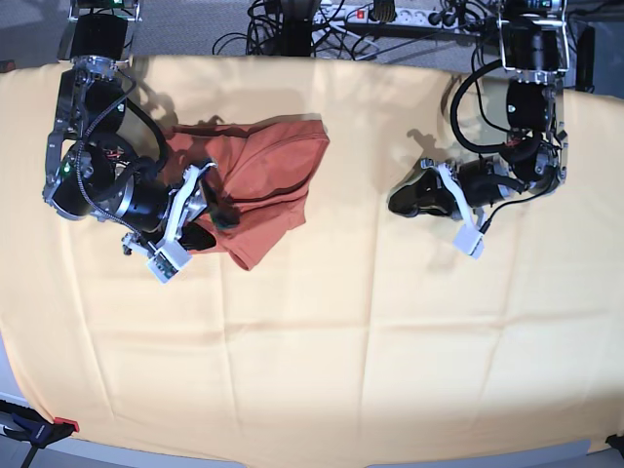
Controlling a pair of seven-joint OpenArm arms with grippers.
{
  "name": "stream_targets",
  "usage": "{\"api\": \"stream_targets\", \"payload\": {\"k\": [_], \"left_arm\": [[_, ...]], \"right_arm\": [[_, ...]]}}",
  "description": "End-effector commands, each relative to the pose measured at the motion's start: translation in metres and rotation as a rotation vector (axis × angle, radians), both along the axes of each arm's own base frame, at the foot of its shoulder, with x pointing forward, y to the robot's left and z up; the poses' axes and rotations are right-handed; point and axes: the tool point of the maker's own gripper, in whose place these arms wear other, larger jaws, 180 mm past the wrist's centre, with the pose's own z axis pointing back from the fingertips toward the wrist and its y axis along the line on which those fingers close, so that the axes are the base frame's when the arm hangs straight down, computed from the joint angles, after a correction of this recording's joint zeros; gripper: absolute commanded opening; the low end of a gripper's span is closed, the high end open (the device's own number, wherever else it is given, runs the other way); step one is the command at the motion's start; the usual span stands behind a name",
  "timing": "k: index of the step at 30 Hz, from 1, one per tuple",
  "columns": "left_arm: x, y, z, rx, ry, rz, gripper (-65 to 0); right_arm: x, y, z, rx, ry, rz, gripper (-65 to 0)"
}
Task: Fold the T-shirt properly
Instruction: 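Lift the strip end with the right gripper and fold it over the stack, then bring the left gripper over and press the folded bundle with both grippers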
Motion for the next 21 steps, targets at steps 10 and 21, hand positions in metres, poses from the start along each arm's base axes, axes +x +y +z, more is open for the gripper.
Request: {"api": "stream_targets", "payload": {"k": [10,21], "left_arm": [[-0.002,-0.001,0.006,-0.033,-0.02,0.005,-65.0],[-0.008,-0.004,0.009,-0.083,-0.007,0.009,-65.0]], "right_arm": [[0.009,0.021,0.021,0.199,-0.037,0.016,-65.0],[0.018,0.074,0.044,0.365,-0.107,0.006,-65.0]]}}
